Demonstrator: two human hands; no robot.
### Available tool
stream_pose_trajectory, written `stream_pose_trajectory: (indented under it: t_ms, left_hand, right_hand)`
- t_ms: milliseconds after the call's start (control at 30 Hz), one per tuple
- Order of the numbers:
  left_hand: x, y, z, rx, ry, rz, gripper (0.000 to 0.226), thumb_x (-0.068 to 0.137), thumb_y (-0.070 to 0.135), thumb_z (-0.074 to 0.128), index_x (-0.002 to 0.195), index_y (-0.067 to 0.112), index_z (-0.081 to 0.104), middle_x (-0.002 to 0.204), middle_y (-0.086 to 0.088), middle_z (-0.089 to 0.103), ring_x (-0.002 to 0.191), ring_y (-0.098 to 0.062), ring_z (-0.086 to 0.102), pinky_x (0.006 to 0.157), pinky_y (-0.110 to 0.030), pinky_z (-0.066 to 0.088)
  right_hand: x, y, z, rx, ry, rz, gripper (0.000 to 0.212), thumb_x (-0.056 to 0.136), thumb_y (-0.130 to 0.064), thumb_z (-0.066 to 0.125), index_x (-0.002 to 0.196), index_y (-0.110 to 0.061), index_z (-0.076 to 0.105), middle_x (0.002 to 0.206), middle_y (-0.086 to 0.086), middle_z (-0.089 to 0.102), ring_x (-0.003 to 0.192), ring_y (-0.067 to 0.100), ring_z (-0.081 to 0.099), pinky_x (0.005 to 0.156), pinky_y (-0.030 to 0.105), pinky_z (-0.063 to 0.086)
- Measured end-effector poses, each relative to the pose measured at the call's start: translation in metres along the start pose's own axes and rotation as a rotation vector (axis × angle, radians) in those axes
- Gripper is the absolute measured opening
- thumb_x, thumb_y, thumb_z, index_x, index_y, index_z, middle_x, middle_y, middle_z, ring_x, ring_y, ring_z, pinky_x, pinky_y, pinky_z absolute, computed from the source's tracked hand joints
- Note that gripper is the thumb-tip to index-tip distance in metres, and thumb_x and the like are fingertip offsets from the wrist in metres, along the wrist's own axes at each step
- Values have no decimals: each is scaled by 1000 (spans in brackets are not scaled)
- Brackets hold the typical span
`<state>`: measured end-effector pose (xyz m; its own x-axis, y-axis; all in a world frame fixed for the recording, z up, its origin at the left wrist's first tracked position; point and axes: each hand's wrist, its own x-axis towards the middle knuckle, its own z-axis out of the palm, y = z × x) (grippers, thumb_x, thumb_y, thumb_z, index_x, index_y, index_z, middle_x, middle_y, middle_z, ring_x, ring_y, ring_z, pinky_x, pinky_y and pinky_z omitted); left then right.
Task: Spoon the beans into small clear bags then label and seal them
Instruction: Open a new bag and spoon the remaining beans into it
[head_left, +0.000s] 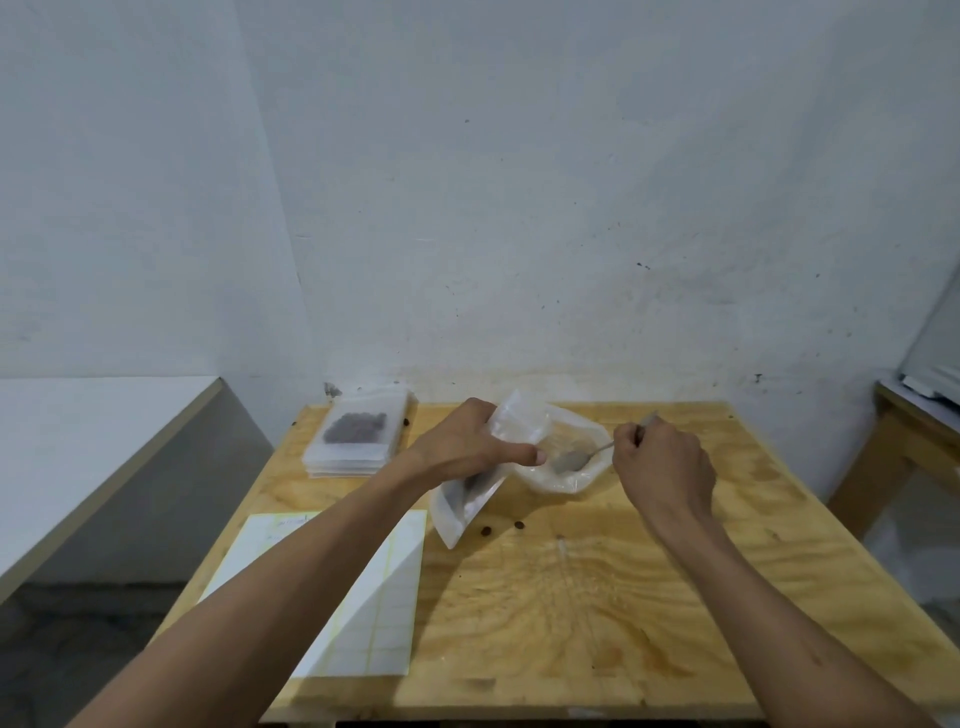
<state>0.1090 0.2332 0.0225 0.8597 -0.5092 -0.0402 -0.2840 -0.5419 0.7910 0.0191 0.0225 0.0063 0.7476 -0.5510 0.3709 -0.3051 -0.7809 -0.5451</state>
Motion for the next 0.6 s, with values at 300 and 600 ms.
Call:
stream_pose_trajectory:
  t_ms: [300, 600]
  left_hand:
    - [-1, 3, 0, -88, 143, -102, 56, 72, 59, 83, 89, 8, 69, 82, -2, 70, 73, -17, 65, 68, -28, 45]
    - [7, 18, -21, -265, 208, -115, 53, 79, 52, 82, 100, 5, 71, 92, -4, 72, 78, -18, 66, 71, -28, 48]
  right_hand:
    - [12, 1, -15, 273, 114, -131, 38, 105, -34, 49, 76, -16, 67, 57, 1, 61, 52, 18, 56, 46, 28, 36]
    - [23, 35, -40, 119, 129, -189, 41, 106, -40, 46, 105, -14, 77, 92, 8, 72, 82, 32, 66, 63, 37, 50]
